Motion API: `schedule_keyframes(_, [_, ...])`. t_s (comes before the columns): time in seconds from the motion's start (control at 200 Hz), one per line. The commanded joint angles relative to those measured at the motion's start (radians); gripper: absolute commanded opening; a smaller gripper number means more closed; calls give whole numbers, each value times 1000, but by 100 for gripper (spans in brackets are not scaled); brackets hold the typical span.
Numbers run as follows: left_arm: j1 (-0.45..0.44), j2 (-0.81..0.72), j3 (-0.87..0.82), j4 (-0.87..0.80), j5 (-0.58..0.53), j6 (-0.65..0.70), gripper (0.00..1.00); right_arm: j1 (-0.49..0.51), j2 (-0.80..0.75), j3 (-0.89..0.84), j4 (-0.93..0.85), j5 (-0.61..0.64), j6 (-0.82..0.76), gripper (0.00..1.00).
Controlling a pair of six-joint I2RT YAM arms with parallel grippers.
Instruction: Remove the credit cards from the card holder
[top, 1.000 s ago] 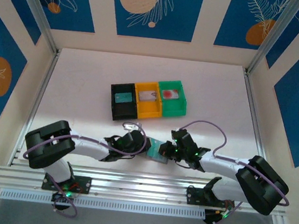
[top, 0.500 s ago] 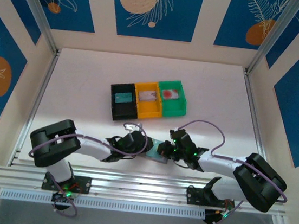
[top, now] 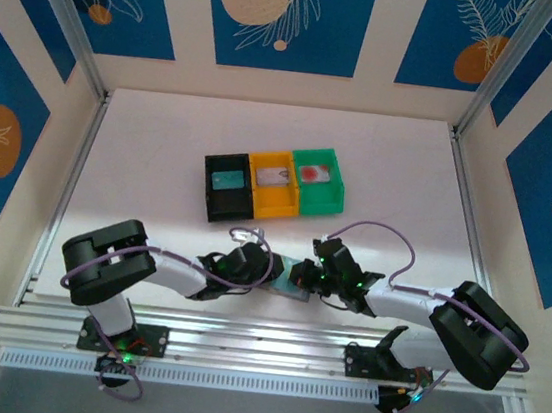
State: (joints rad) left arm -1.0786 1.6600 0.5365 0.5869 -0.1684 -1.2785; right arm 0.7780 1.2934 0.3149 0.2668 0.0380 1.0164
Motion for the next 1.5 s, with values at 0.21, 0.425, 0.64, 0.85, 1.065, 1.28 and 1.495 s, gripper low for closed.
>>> schedule_keyframes(0.21, [-25, -40, -5, 92, 127, 28, 2, 23, 17, -17, -71, 0, -4, 0])
schedule_keyframes(0.425, [-23, -65, -34, 87, 110, 36, 0, 12, -65, -8, -142, 8, -19, 0])
schedule_keyframes(0.64, [-21, -126, -56, 32, 84, 60, 0, -16, -177, -15, -221, 19, -37, 0])
schedule_keyframes(0.85, [-21, -197, -48, -54, 58, 100, 0, -49, -239, -37, -247, 7, -45, 0])
schedule_keyframes(1.065, [-22, -233, -50, -91, 44, 116, 0, -66, -278, -45, -264, -4, -51, 0])
schedule_keyframes(1.28, [-20, -264, -58, -101, 37, 127, 0, -84, -304, -31, -288, -21, -71, 0])
schedule_keyframes(1.495, [-20, -285, -68, -110, 38, 130, 0, -109, -339, -30, -283, -66, -90, 10])
